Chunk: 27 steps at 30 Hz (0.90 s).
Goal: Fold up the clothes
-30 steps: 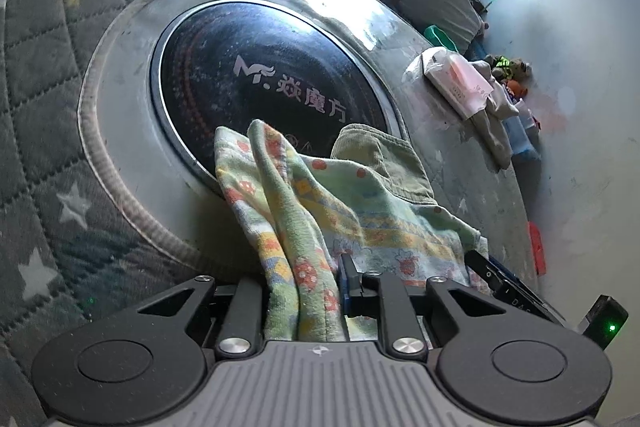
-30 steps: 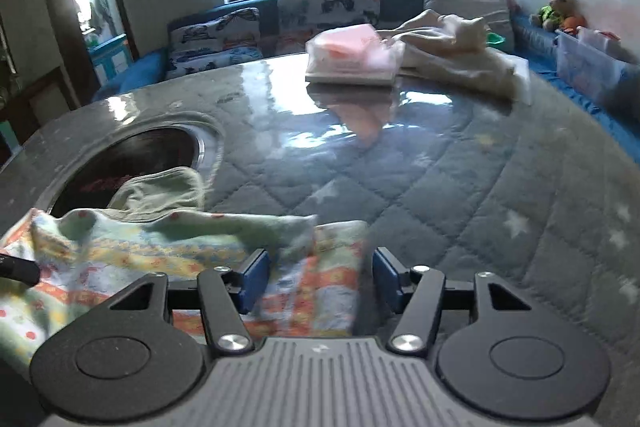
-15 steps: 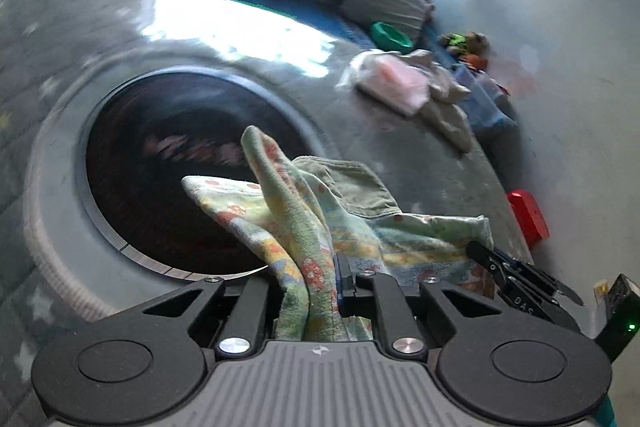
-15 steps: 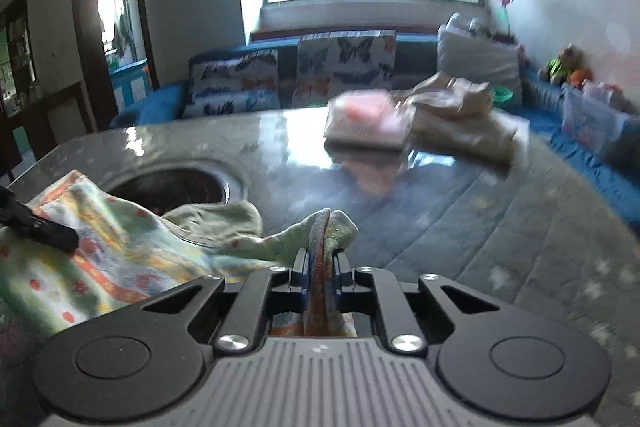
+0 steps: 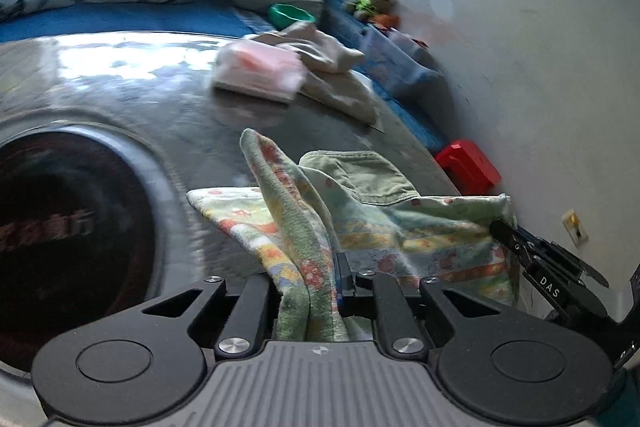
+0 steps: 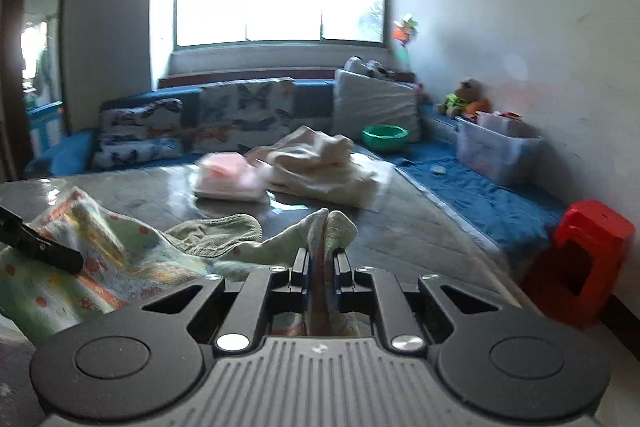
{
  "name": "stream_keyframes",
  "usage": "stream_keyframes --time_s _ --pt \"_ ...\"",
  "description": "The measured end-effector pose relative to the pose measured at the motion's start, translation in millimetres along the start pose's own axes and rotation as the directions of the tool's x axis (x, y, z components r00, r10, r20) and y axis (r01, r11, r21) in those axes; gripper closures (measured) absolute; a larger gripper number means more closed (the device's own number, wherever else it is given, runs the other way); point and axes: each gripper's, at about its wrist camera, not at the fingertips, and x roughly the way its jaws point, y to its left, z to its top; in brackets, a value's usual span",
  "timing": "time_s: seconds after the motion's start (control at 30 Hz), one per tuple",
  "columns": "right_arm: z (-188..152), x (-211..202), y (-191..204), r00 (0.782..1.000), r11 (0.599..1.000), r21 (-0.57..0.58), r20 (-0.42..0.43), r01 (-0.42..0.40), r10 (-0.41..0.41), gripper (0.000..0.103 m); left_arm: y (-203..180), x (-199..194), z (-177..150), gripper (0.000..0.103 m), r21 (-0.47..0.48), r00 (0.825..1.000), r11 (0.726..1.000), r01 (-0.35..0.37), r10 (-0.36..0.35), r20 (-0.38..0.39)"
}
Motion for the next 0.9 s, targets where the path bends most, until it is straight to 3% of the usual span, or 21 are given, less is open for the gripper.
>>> stream_keyframes --time_s 0.27,0.63,0.77,0.87,0.9 --pt "-34 15 -16 0.993 0.999 0.024 -0.109 0.044 -0.041 0.093 -4 37 -15 0.09 0.066 0.995 0.997 -0.047 0.053 -0.082" --pt "-42 35 -12 0.989 0.999 0.034 -0.147 0.016 -0.011 0.093 21 30 -27 0.09 0.026 0.99 0.994 -0.111 0.113 -0.089" --pt "-40 52 -3 0.986 1.0 0.02 -0.168 0.007 -0.003 0.091 35 29 -29 0.078 -0.015 0.986 0.992 -0.129 0.126 -0.109" --pt "-41 56 -1 0.983 1.0 0.001 -0.185 0.014 -0.014 0.083 39 23 -31 0.072 -0.016 0.985 0.99 -0.14 0.137 -0.101" --pt "-41 57 0 0.981 1.0 -0.005 -0.191 0.016 -0.017 0.076 40 21 -31 0.068 -0.013 0.984 0.988 -0.152 0.15 -0.098"
